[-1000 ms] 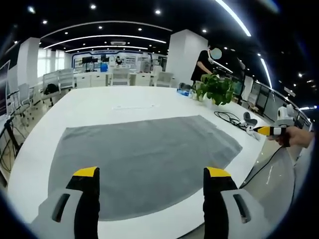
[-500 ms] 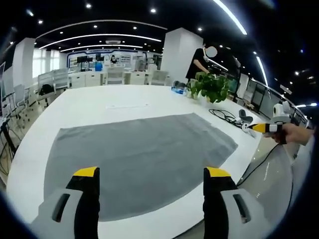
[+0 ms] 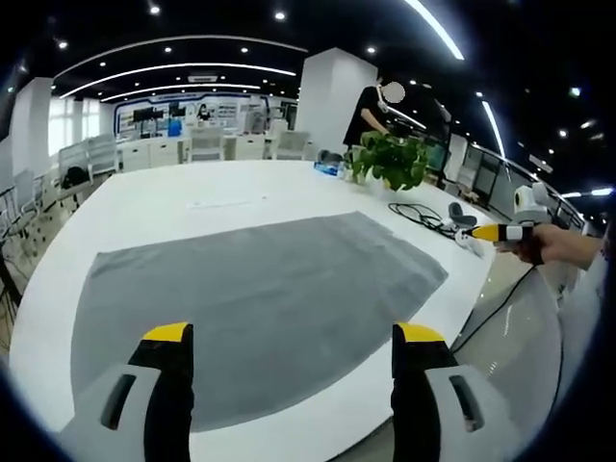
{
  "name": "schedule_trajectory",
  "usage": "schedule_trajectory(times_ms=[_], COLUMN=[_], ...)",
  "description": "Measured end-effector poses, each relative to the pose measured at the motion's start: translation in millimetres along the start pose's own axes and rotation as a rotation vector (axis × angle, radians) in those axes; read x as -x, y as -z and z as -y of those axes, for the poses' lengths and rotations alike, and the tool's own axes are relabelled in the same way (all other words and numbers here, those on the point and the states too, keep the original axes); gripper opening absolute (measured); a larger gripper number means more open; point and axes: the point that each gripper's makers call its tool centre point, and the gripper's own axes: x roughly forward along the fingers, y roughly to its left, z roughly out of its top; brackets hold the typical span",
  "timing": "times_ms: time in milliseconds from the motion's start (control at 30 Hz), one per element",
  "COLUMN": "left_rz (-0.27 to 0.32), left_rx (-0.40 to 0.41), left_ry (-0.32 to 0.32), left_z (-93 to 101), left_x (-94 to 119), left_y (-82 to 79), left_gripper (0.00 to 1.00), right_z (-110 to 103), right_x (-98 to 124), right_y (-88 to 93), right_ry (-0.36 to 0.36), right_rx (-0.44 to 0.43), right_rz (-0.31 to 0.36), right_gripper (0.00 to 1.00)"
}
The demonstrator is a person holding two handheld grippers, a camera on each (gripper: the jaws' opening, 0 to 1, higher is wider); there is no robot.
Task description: Fold the towel on the table until its edges align and the towel forms a compact rectangular stack.
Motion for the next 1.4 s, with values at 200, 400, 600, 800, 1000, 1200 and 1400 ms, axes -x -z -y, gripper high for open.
schedule_trajectory(times_ms=[200,400,600,800,1000,1200,1400], left_rz=[-0.013,-0.055,-0.039,-0.007,0.011,0.015,0.006], left_rx=[-0.024,-0.127,-0.127,-0.096,-0.114,-0.117,-0.135], left_ry=[0.031,0.049,0.067,0.102,0.130,0.143,0.152], left_z=[12.3,18.7,29.3,48.6,66.9,86.0,99.1], left_x=[-6.0,-10.5,-13.7,-15.8,-20.9,-28.6,-35.9], left_y=[-2.5,-4.8,-13.6,-28.9,-42.3,-50.5,-52.7], left_gripper=[0.86,0.85,0.85,0.85,0.85,0.85,0.85], right_z=[4.7,10.1,14.3,20.6,29.2,37.4,45.2], right_x=[-4.7,-8.3,-14.5,-18.7,-21.6,-26.1,-29.0], right_y=[-6.3,-14.3,-16.2,-19.5,-24.0,-35.9,-42.5], right_ry=[-0.006,-0.010,-0.024,-0.038,-0.045,-0.066,-0.085], right_rx=[0.001,0.002,0.000,-0.011,-0.010,0.016,0.050], right_rz=[0.007,0.022,0.027,0.036,0.041,0.047,0.036], right_gripper=[0.73,0.72,0.72,0.72,0.72,0.71,0.71])
